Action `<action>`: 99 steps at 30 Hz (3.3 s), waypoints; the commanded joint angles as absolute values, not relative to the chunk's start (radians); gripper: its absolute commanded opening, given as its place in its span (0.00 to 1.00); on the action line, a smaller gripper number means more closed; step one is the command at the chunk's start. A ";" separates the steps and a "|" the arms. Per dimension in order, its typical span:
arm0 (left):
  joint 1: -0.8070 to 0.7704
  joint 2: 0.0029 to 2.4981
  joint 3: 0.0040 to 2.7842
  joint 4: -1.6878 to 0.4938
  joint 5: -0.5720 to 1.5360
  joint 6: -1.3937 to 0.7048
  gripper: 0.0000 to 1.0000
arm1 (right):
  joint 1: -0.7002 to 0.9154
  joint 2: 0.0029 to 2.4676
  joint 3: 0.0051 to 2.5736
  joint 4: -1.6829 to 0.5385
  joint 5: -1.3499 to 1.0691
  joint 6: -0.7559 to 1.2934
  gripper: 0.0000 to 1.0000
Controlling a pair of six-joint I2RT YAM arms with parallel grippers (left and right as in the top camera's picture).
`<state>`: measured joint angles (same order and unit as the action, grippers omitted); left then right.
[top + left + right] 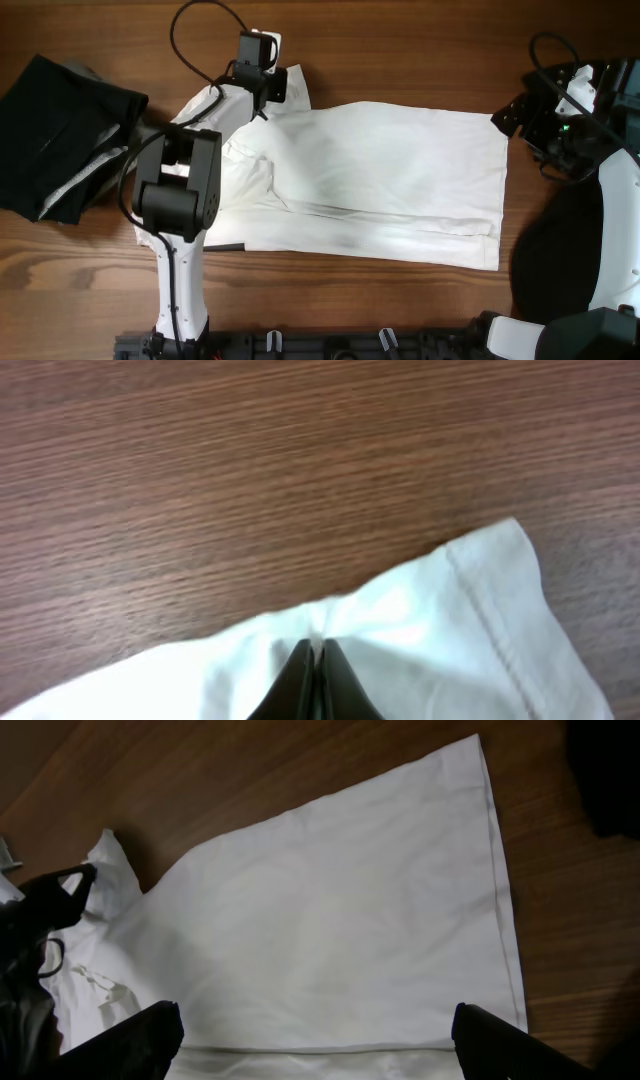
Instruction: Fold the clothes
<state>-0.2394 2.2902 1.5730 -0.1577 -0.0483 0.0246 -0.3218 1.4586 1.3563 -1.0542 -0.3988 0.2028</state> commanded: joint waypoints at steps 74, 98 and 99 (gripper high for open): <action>-0.255 1.798 1.558 -0.694 -0.268 -0.109 0.04 | -0.318 1.973 1.366 -0.559 -0.262 0.203 0.85; -0.243 1.769 1.558 -0.741 -0.322 -0.165 0.04 | -0.325 2.042 1.374 -0.552 -0.247 0.210 0.04; -0.243 1.761 1.558 -0.749 -0.336 -0.165 0.04 | -0.326 2.020 1.374 -0.559 -0.247 0.210 0.04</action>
<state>-0.2489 1.8191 1.5547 -0.7334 -0.2745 -0.1452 -0.3218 2.0609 1.3609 -0.5434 -0.2604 0.2115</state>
